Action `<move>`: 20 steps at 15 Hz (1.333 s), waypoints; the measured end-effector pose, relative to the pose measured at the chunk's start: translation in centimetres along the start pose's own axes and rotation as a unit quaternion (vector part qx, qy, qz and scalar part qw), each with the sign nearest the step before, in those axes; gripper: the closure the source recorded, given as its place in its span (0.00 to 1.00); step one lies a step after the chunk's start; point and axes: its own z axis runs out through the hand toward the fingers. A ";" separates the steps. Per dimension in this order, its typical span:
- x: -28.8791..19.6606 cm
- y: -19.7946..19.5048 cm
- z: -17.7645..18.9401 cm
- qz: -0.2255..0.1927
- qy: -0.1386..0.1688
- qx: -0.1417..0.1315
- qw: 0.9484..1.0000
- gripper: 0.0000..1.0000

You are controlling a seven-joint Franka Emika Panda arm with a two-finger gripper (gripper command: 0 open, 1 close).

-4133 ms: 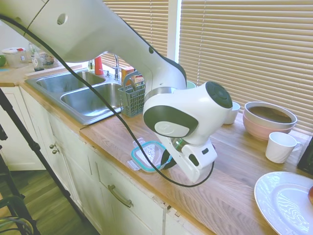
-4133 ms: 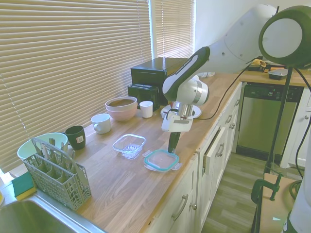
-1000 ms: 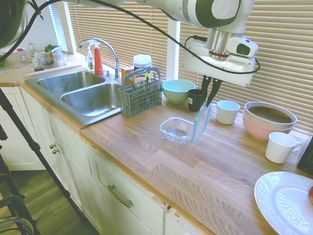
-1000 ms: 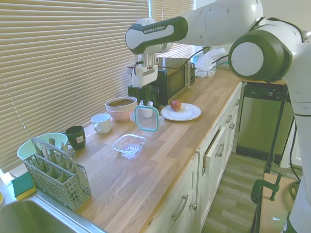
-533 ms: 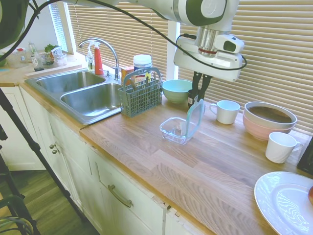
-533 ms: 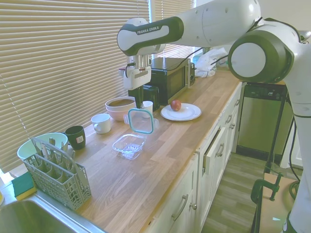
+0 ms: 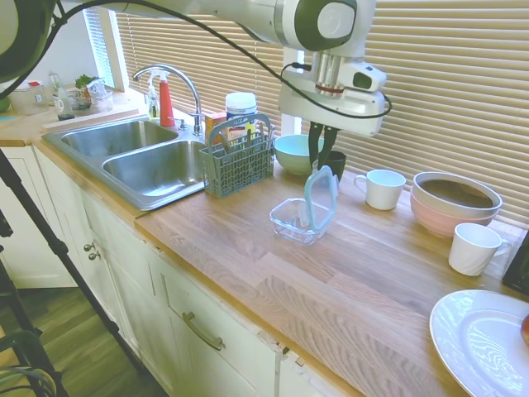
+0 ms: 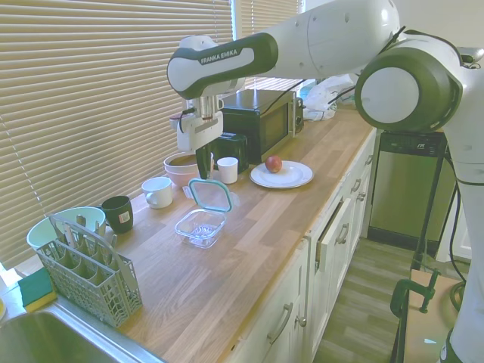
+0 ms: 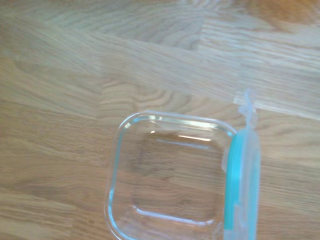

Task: Cover the lid of the food container

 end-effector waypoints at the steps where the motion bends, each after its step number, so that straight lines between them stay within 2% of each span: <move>1: -0.5 -1.0 0.6 -0.003 0.001 -0.004 1.000 1.00; 11: -3.0 -5.6 3.9 -0.021 0.020 -0.032 0.999 1.00; 20: -4.2 -7.3 7.0 -0.049 0.034 -0.051 0.997 1.00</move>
